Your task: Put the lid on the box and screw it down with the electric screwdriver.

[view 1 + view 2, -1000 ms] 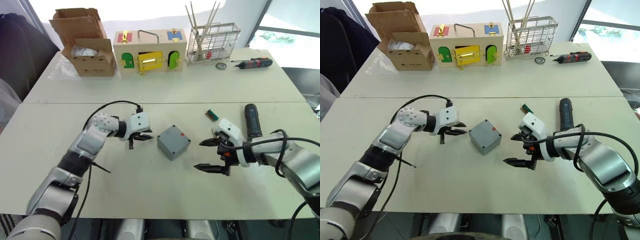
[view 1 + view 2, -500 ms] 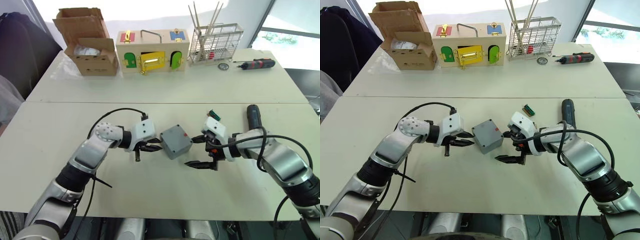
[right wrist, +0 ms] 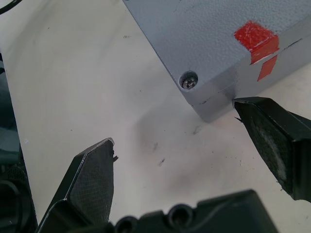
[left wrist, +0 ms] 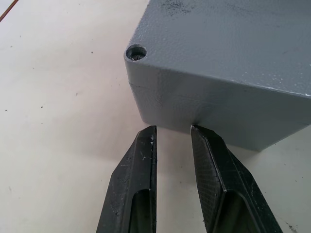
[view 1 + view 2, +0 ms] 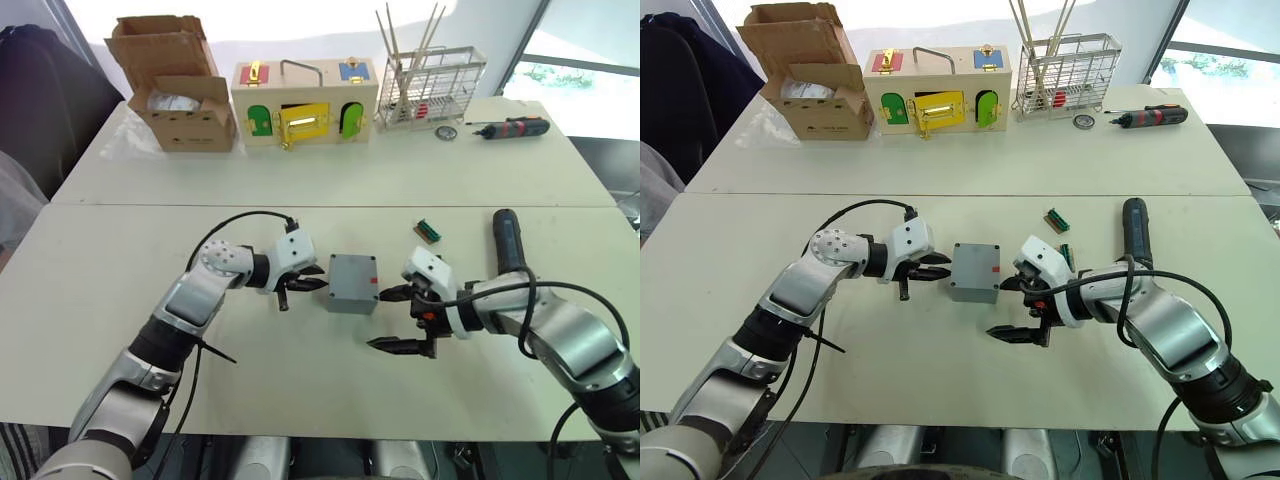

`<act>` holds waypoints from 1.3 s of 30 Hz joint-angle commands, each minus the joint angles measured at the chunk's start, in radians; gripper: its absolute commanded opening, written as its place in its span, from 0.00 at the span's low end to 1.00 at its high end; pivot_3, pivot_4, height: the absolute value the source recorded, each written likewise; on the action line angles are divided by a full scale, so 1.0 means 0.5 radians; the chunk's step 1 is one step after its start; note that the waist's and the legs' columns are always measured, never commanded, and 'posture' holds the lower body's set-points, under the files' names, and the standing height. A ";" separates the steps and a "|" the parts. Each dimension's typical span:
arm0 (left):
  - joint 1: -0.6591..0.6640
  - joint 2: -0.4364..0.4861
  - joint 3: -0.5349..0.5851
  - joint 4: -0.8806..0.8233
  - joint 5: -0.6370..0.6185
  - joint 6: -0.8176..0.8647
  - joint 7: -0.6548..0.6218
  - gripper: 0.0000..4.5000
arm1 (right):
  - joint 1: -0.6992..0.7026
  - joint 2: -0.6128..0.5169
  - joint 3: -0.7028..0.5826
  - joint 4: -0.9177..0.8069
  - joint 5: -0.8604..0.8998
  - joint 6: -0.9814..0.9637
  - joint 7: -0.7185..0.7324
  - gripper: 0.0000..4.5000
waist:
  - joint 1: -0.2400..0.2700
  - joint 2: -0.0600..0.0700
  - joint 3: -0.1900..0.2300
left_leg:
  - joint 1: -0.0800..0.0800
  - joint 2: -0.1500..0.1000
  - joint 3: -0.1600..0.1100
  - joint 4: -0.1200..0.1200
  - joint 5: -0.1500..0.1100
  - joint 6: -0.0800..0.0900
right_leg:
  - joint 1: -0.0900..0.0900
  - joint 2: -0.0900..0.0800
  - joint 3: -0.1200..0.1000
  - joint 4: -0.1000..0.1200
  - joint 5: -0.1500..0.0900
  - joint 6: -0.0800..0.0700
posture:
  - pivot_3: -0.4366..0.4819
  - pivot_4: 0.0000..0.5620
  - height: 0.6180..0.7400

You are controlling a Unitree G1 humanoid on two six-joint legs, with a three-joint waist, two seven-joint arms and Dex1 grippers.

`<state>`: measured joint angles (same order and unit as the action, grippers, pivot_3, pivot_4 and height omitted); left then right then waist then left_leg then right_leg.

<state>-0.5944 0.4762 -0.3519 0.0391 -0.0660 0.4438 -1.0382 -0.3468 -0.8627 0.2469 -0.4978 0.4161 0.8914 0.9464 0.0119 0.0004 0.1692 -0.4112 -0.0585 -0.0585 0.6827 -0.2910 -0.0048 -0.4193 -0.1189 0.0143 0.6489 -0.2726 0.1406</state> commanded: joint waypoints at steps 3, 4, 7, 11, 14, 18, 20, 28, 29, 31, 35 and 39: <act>-0.012 0.010 0.014 -0.095 -0.026 -0.020 -0.022 0.24 | -0.013 -0.001 -0.108 -0.062 0.034 -0.011 -0.026 0.99 | 0.001 0.000 0.000 | 0.000 0.000 0.000 0.000 0.000 0.000 | 0.000 0.000 0.000 0.000 0.000 0.000 | 0.48 0.27 0.93; -0.001 0.032 0.018 -0.125 -0.033 -0.008 -0.040 0.24 | -0.012 -0.027 -0.141 -0.047 0.030 -0.011 -0.022 0.99 | 0.001 0.000 0.000 | 0.000 0.000 0.000 0.000 0.000 0.000 | 0.000 0.000 0.000 0.000 0.000 0.000 | 0.48 0.27 0.93; 0.038 0.149 0.077 -0.223 -0.065 0.038 -0.097 0.24 | 0.000 -0.154 -0.353 -0.027 0.103 0.057 0.033 0.99 | 0.000 0.000 0.000 | 0.000 0.000 0.000 0.000 0.000 0.000 | 0.000 0.000 0.000 0.000 0.000 0.000 | 0.48 0.27 0.93; 0.046 0.259 0.240 -0.297 -0.205 0.157 -0.122 0.24 | 0.010 -0.232 -0.665 0.091 0.249 0.123 0.065 0.99 | 0.000 0.000 0.000 | 0.000 0.001 0.000 -0.001 -0.003 0.005 | 0.000 0.000 0.000 0.000 0.000 0.000 | 0.48 0.27 0.93; 0.016 0.266 0.367 -0.330 -0.368 0.284 -0.143 0.24 | -0.035 -0.140 -0.818 0.302 0.303 0.086 0.010 0.99 | 0.001 -0.001 0.000 | 0.000 0.001 -0.001 0.000 -0.004 0.007 | 0.001 0.000 -0.001 0.000 0.000 0.000 | 0.48 0.27 0.93; -0.031 0.259 0.381 -0.377 -0.435 0.341 -0.139 0.24 | -0.206 0.103 -0.844 0.697 0.175 -0.167 -0.196 0.99 | -0.006 -0.001 0.000 | 0.001 0.001 0.000 0.000 -0.002 0.003 | 0.001 0.000 0.000 0.000 0.000 0.000 | 0.48 0.27 0.93; -0.063 0.234 0.380 -0.404 -0.472 0.373 -0.121 0.24 | -0.265 0.196 -0.767 0.863 0.046 -0.359 -0.267 0.99 | -0.007 0.000 0.000 | 0.001 0.001 0.001 -0.001 0.001 -0.001 | 0.001 0.000 0.000 0.000 0.000 0.000 | 0.48 0.27 0.93; -0.086 0.207 0.345 -0.441 -0.498 0.415 -0.063 0.24 | -0.494 0.465 -0.647 1.480 -0.244 -0.928 -0.396 0.70 | -0.021 0.000 0.000 | 0.001 0.000 0.002 -0.003 0.002 -0.003 | -0.002 0.000 0.001 0.000 0.000 0.000 | 0.48 0.27 0.93; -0.078 0.210 0.342 -0.450 -0.501 0.420 -0.060 0.24 | -0.512 0.477 -0.629 1.544 -0.276 -0.975 -0.401 0.62 | -0.023 0.000 0.000 | 0.001 0.000 0.002 -0.003 0.002 -0.003 | -0.002 0.000 0.001 0.000 0.000 0.000 | 0.48 0.27 0.93; -0.063 0.221 0.332 -0.469 -0.498 0.423 -0.051 0.24 | -0.536 0.496 -0.606 1.637 -0.323 -1.051 -0.406 0.46 | -0.033 0.000 0.000 | 0.001 0.000 0.002 -0.003 0.002 -0.003 | -0.001 0.000 0.001 0.000 0.000 0.000 | 0.48 0.27 0.93; -0.030 0.227 0.324 -0.507 -0.499 0.433 -0.020 0.24 | -0.584 0.544 -0.605 1.782 -0.368 -1.133 -0.433 0.38 | -0.054 0.000 0.000 | 0.001 0.000 0.001 -0.005 0.002 -0.003 | -0.002 0.000 0.001 0.000 0.000 0.000 | 0.48 0.27 0.93; -0.012 0.246 0.286 -0.511 -0.459 0.407 -0.006 0.24 | -0.608 0.570 -0.593 1.874 -0.406 -1.185 -0.436 0.38 | -0.056 0.000 0.000 | 0.001 0.001 0.001 -0.006 0.002 -0.003 | -0.002 0.000 0.000 0.000 0.000 0.000 | 0.48 0.27 0.93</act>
<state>-0.5980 0.5884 -0.2089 -0.1808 -0.3009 0.6610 -1.0433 -0.6195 -0.5831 -0.0398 0.4425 0.2174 0.3262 0.7315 -0.0161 0.0006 0.1692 -0.4108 -0.0582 -0.0580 0.6799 -0.2902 -0.0065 -0.4204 -0.1189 0.0146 0.6490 -0.2726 0.1406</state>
